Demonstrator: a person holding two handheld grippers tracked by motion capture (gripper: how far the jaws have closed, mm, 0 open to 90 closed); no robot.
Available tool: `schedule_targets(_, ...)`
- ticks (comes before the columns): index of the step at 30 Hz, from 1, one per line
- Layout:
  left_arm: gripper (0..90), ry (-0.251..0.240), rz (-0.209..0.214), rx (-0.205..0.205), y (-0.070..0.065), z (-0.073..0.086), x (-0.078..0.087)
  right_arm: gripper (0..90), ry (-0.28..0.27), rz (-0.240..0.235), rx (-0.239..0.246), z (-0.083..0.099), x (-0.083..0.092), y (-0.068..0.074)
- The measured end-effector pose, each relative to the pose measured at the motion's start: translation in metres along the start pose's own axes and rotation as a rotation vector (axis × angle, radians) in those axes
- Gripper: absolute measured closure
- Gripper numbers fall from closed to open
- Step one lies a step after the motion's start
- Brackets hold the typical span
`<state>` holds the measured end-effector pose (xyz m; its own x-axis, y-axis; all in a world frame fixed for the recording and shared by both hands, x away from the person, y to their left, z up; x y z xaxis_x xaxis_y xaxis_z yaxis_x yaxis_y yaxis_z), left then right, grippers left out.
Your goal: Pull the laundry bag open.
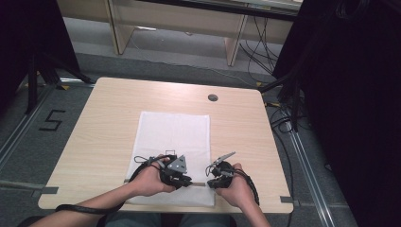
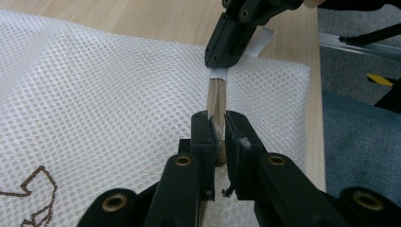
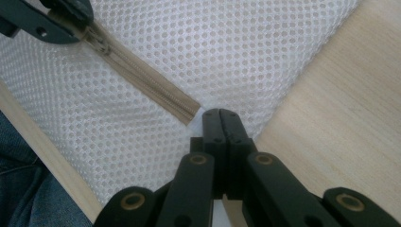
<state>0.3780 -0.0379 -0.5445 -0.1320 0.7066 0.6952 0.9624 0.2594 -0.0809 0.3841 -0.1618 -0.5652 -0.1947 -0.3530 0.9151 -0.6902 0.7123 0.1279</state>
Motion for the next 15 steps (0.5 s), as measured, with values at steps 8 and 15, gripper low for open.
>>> schedule_targets(8,82.2,0.004,-0.001,-0.004,-0.0002,0.0017,0.0020,90.0,0.002,0.003,-0.001,0.0002,0.0001,0.0000)
schedule_targets(15,82.2,0.003,-0.001,0.000,0.0003,0.0033,0.0052,90.0,0.008,0.001,-0.009,0.0007,0.0001,0.0002)
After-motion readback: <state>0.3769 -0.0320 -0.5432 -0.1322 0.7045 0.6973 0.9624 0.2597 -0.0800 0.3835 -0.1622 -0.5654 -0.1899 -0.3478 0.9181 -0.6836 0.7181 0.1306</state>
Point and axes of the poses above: each handheld gripper's, and its own axes: x roughly backward along the jaws, z roughly out of its underside, y roughly to its left, the point moved 9 cm from there along -x, roughly forward along the jaws, and after that the axes turned 1 degree about y, right-handed, at the moved point
